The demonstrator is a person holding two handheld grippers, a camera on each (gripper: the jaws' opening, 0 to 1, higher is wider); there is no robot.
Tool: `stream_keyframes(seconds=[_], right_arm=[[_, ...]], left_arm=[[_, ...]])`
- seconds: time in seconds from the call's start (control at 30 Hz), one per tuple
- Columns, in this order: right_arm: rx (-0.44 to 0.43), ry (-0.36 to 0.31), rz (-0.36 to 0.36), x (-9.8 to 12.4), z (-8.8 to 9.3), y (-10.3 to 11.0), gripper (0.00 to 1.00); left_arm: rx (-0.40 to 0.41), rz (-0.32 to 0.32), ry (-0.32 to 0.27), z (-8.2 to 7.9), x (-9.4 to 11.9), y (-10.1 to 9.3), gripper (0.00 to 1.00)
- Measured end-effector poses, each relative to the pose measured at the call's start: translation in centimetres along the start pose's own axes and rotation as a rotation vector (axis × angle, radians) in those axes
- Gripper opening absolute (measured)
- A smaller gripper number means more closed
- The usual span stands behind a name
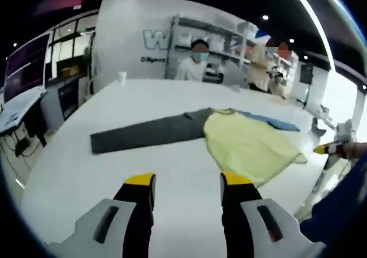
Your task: Fold the garment on the visible template until the final outline fits inside the template.
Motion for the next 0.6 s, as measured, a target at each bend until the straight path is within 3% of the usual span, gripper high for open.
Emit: stream_keyframes(seconds=[0.3, 0.43, 0.6], right_arm=[[0.020, 0.002, 0.001, 0.5, 0.8, -0.2, 0.08], [0.035, 0.022, -0.010, -0.2, 1.2, -0.1, 0.10], [0.012, 0.037, -0.029, -1.3, 1.4, -0.5, 0.11]], left_arm=[[-0.007, 0.006, 0.002, 0.3, 0.8, -1.9, 0.49], [-0.008, 0.008, 0.001, 0.1, 1.3, -3.4, 0.50], [-0.022, 0.016, 0.009, -0.5, 1.1, -3.5, 0.51]])
Point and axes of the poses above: the point that each gripper's makers call its tool centre point, and the gripper's own axes: x roughly backward along the fingers, y roughly to its left, z roughly out of its underside, the point moved 2 cm from there along x, roughly backward along the fingers, and after that the axes turned 2 degrees about -z, right-handed, at the moved point
